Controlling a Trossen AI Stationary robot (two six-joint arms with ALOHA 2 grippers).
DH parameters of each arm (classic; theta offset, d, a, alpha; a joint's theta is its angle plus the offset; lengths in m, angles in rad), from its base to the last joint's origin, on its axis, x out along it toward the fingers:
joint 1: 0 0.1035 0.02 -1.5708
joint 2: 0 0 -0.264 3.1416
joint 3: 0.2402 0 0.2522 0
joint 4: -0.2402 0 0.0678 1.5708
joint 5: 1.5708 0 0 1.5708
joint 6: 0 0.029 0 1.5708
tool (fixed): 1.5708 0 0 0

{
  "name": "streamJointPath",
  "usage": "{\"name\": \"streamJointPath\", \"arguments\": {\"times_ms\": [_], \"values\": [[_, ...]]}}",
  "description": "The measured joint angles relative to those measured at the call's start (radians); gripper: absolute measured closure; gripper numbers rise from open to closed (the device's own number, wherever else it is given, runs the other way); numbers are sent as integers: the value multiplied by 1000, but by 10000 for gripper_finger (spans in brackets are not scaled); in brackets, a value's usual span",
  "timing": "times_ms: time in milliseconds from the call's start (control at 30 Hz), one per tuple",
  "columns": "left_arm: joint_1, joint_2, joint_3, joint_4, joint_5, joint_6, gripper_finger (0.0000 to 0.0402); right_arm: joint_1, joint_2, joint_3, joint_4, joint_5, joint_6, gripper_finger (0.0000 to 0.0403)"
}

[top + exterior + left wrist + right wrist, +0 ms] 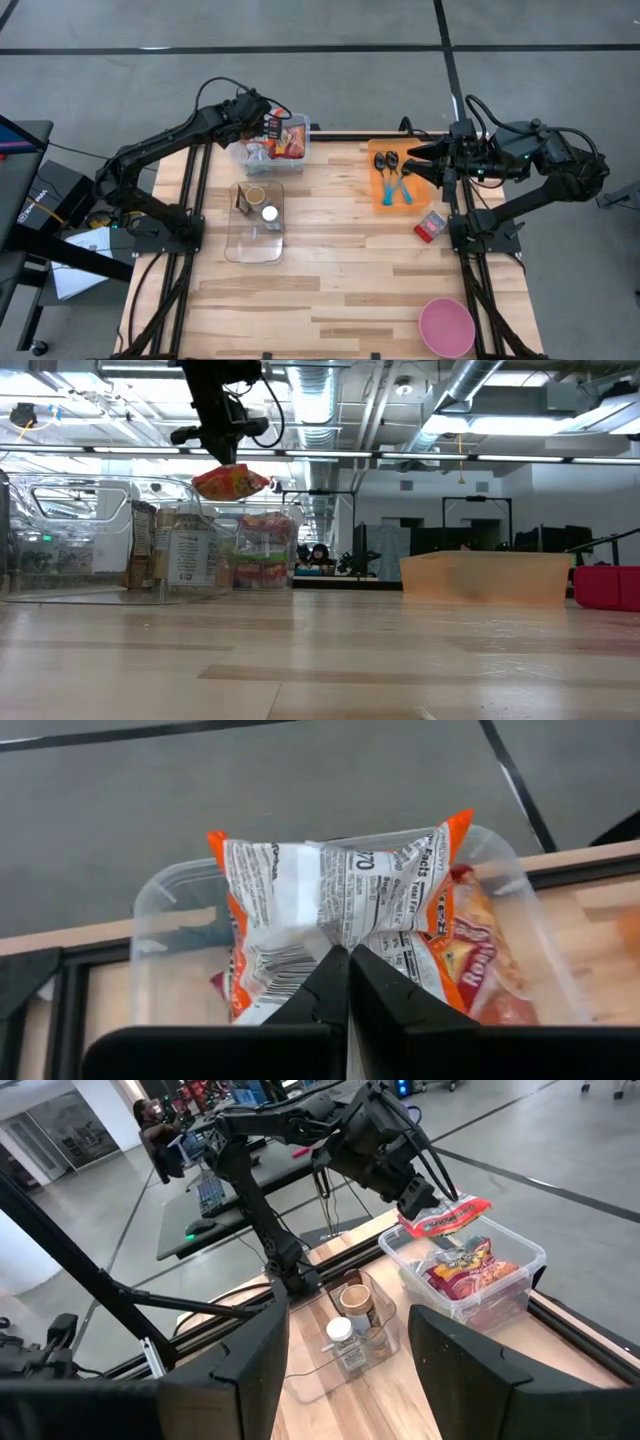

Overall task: Pick & Place Food Item
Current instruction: Put the orange noodle pack into the transparent container

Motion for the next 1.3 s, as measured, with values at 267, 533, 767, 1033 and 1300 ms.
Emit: {"name": "streamJointPath", "arguments": {"times_ms": [267, 533, 767, 1033, 1300], "values": [[17, 5, -123, 80, -7, -40, 401, 0, 0, 0, 0, 0, -3, 203], [15, 5, -285, 210, -27, -118, 401, 0, 0, 0, 0, 0, -2, 203], [15, 5, -341, 231, -34, -132, 401, 0, 0, 0, 0, 1, 1, 203], [15, 5, -348, 267, -34, -132, 401, 0, 0, 0, 3, 15, 1, 203], [15, 4, -348, 270, -34, -130, 401, 0, 0, 0, 3, 23, 1, 203]]}}
